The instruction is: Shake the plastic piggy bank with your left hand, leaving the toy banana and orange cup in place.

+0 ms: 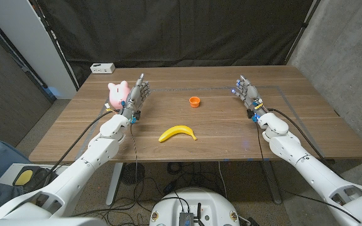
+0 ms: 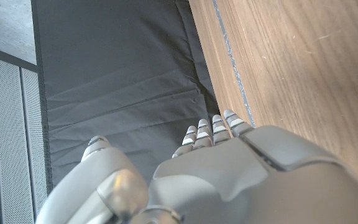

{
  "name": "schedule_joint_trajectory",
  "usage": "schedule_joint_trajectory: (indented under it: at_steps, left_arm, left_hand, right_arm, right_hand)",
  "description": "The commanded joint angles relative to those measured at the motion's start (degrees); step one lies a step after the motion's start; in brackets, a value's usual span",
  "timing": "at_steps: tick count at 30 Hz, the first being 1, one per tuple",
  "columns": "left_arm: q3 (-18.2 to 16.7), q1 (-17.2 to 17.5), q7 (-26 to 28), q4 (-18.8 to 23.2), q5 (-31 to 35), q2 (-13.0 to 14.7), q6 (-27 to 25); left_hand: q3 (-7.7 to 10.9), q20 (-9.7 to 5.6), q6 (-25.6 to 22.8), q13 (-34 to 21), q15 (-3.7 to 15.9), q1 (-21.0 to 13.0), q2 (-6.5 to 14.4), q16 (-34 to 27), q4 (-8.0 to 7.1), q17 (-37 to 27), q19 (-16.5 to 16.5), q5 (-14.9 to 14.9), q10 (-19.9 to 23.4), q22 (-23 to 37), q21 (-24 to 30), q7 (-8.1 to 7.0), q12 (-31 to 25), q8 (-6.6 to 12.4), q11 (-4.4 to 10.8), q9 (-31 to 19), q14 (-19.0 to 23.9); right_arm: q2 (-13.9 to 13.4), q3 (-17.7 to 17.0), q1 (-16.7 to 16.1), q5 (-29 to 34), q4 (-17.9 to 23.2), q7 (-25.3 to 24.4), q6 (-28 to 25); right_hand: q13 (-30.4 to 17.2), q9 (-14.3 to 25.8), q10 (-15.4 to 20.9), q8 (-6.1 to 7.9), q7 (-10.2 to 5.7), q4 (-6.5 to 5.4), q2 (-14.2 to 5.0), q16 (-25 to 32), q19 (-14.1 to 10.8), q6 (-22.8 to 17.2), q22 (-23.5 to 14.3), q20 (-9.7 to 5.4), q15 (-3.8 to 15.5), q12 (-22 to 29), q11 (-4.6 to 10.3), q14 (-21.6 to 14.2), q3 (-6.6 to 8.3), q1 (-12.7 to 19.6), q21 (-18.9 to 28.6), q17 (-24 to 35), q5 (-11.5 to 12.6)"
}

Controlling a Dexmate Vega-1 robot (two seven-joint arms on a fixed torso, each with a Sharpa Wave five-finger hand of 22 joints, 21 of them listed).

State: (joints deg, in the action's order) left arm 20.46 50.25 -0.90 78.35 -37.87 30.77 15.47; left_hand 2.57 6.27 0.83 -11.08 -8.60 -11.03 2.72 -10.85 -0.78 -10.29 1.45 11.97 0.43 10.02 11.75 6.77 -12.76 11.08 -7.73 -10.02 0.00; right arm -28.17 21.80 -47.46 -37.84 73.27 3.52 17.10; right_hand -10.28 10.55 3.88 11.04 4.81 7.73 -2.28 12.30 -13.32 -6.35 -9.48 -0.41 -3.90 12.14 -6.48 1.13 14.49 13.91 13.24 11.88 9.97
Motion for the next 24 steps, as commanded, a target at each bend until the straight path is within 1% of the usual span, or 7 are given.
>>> schedule_joint_trajectory:
  at_steps: [1, 4, 5, 8, 14, 17, 24]
  left_arm:
    - [-0.3, 0.79, 0.36, 1.08, -0.15, 0.39, -0.07]
    - [-0.39, 1.08, 0.86, 1.41, 0.13, 0.47, 0.11]
    - [-0.22, 1.18, 1.71, 1.65, 1.02, 0.61, 0.18]
    - [0.11, 1.06, 2.0, 1.28, 1.82, 0.15, 1.09]
    - [-0.07, 1.21, 3.19, 1.26, 2.76, -0.23, 2.36]
    - [-0.23, 1.49, 4.68, 1.88, 4.19, 0.15, 2.86]
    - [-0.53, 1.68, 5.71, 2.05, 6.31, 0.63, 4.9]
  left_hand:
    - [0.42, 0.35, -0.2, -0.22, -0.41, -0.67, 0.26, -0.27, 0.05, -0.07, 0.07, 0.3, 0.08, 0.19, -0.04, 1.6, -0.31, 0.39, -0.28, -0.17, 0.15]
    - [0.6, 0.49, -0.64, -0.23, -0.45, -1.07, 0.43, -0.4, 0.29, -0.06, -0.3, 0.25, 0.68, 0.2, 0.06, 1.41, -0.49, 0.48, -0.29, -0.18, 0.69]
    - [0.82, 0.3, -0.83, -0.25, -0.22, -1.74, 0.48, -0.58, 0.75, -0.05, -1.78, 0.16, 1.19, 0.21, 0.54, 1.49, -0.61, 0.46, -0.13, -0.2, 1.47]
    - [1.05, -0.22, -1.35, -0.29, -0.2, -2.9, 0.21, -1.08, 1.66, -0.07, -3.83, -0.04, 2.51, 0.27, 1.11, 1.54, -0.97, 0.51, -0.27, -0.22, 3.55]
    - [1.32, -0.41, -2.58, -0.34, -0.18, -3.9, 0.12, -1.03, 2.4, -0.09, -4.44, -0.2, 3.75, 0.31, 1.12, 1.46, -1.31, 0.82, 0.24, -0.23, 4.18]
    - [1.49, -0.39, -3.23, -0.36, 0.04, -4.35, 0.21, -1.09, 2.7, -0.09, -4.76, -0.26, 4.12, 0.32, 1.14, 1.33, -1.38, 0.97, 0.11, -0.23, 4.65]
    - [2.42, -0.11, -6.52, -0.43, 0.66, -6.28, 0.9, -1.48, 3.97, -0.09, -6.78, -0.6, 6.84, 0.36, 1.44, 0.91, -2.09, 1.61, 0.52, -0.25, 7.3]
  right_arm:
    - [-0.22, -0.27, -1.14, -0.07, 1.78, -1.06, 0.0]
    - [-0.36, -0.33, -1.64, -0.22, 2.25, -1.14, -0.06]
    - [-0.4, -0.4, -2.03, -0.22, 2.45, -1.28, 0.14]
    - [-0.55, -0.52, -2.51, -0.18, 2.67, -1.5, 0.33]
    - [-0.52, -1.04, -3.16, -0.2, 2.81, -1.78, 1.6]
    - [-0.49, -1.13, -3.29, -0.2, 2.8, -1.69, 2.04]
    - [-0.3, -1.17, -3.29, -0.11, 2.12, -0.57, 3.73]
  right_hand:
    - [-0.29, 0.14, 0.0, 0.19, 0.08, -0.07, 0.0, 0.34, -0.53, -0.82, -0.32, 0.11, -0.34, 0.2, -0.55, 0.11, 0.24, 0.27, -0.12, 0.1, 0.34]
    - [-0.3, 0.14, 0.08, 0.2, 0.09, -0.07, 0.0, 0.35, -0.53, -0.88, -0.32, 0.18, -0.37, 0.21, -0.54, 0.03, 0.22, 0.26, -0.17, 0.11, 0.33]
    - [-0.3, 0.14, 0.05, 0.2, 0.06, -0.08, -0.01, 0.35, -0.55, -0.89, -0.32, 0.17, -0.36, 0.19, -0.52, 0.02, 0.22, 0.26, -0.18, 0.11, 0.33]
    - [-0.31, 0.14, -0.02, 0.18, 0.03, -0.08, -0.07, 0.31, -0.55, -0.89, -0.32, 0.2, -0.36, 0.14, -0.47, 0.07, 0.23, 0.28, -0.24, 0.11, 0.33]
    - [-0.33, 0.14, -0.17, 0.15, 0.01, -0.08, -0.18, 0.22, -0.48, -0.89, -0.33, 0.21, -0.37, 0.02, -0.48, 0.18, 0.25, 0.32, -0.38, 0.12, 0.32]
    - [-0.34, 0.14, -0.19, 0.13, -0.04, -0.08, -0.21, 0.17, -0.49, -0.87, -0.33, 0.23, -0.43, -0.01, -0.43, 0.23, 0.25, 0.34, -0.44, 0.12, 0.31]
    - [-0.36, 0.14, -0.21, 0.15, 0.01, -0.05, -0.28, 0.13, -0.51, -0.98, -0.33, 0.23, -0.45, -0.07, -0.57, 0.22, 0.25, 0.41, -0.55, 0.12, 0.3]
